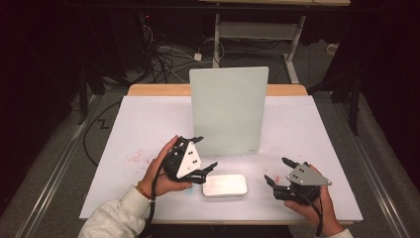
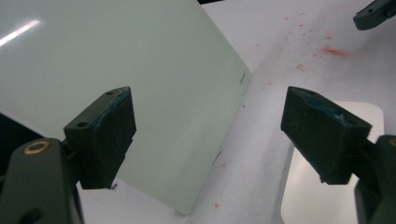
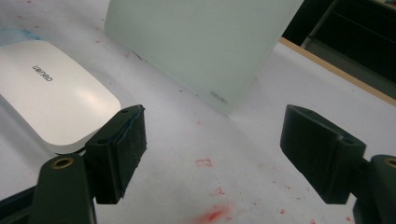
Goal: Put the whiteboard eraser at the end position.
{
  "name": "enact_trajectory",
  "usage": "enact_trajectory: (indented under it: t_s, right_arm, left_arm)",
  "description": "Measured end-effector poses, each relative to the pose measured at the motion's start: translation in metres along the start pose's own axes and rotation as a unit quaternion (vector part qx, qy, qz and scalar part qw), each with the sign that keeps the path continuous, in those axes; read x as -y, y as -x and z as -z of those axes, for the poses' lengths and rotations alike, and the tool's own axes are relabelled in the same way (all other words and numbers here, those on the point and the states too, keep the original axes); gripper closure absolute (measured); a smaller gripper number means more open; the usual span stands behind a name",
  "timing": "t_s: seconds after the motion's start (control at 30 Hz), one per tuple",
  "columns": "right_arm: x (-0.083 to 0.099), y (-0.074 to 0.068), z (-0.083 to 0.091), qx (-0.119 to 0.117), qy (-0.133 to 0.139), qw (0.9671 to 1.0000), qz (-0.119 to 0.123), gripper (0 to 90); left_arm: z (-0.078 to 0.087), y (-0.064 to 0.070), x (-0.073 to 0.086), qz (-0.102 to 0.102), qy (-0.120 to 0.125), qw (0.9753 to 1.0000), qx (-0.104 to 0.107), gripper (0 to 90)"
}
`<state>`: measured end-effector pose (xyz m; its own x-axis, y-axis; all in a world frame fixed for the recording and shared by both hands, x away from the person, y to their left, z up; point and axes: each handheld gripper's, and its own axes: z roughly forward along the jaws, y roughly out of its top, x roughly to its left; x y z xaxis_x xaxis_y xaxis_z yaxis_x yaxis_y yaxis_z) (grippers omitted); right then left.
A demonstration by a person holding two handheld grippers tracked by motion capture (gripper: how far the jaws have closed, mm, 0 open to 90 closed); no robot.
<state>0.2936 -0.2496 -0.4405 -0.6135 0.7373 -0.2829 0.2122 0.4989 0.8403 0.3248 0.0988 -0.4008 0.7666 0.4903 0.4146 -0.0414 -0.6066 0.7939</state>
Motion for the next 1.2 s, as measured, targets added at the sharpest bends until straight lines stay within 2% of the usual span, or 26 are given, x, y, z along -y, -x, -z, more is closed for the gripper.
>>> enact_trajectory:
  t_s: [0.2,0.33,0.5,0.6,0.87,1.0,1.07,1.17,1.2]
  right_arm:
    - [-0.001,-0.001,0.001,-0.001,0.003,1.0000,0.001,23.1]
    - [-0.001,-0.001,0.002,0.002,0.004,1.0000,-0.001,22.8]
    - [0.000,-0.001,0.004,0.007,0.003,1.0000,-0.001,22.8]
    - [0.001,-0.001,0.005,0.010,0.004,0.9999,-0.004,22.8]
    - [0.002,-0.001,0.008,0.016,0.007,0.9998,-0.008,22.8]
    - [0.002,0.000,0.010,0.020,0.008,0.9997,-0.010,22.8]
    - [0.002,0.001,0.010,0.024,0.009,0.9996,-0.011,22.9]
    - [0.002,0.002,0.010,0.025,0.009,0.9996,-0.012,23.0]
    - [0.003,0.002,0.010,0.025,0.007,0.9996,-0.013,22.9]
  left_arm:
    - [0.011,-0.006,0.011,0.007,-0.002,0.9998,-0.017,16.8]
    - [0.017,-0.006,0.019,-0.002,-0.016,0.9993,-0.035,16.8]
    - [0.023,-0.007,0.031,0.006,-0.019,0.9988,-0.045,16.7]
    - [0.026,-0.006,0.039,0.002,-0.024,0.9982,-0.056,16.3]
    - [0.037,-0.007,0.054,0.016,-0.032,0.9973,-0.065,15.8]
    - [0.042,-0.008,0.063,0.029,-0.035,0.9966,-0.069,15.8]
    - [0.044,-0.009,0.071,0.040,-0.033,0.9956,-0.078,15.7]
    - [0.047,-0.010,0.082,0.042,-0.041,0.9943,-0.089,15.4]
    - [0.049,-0.010,0.088,0.052,-0.042,0.9936,-0.091,15.4]
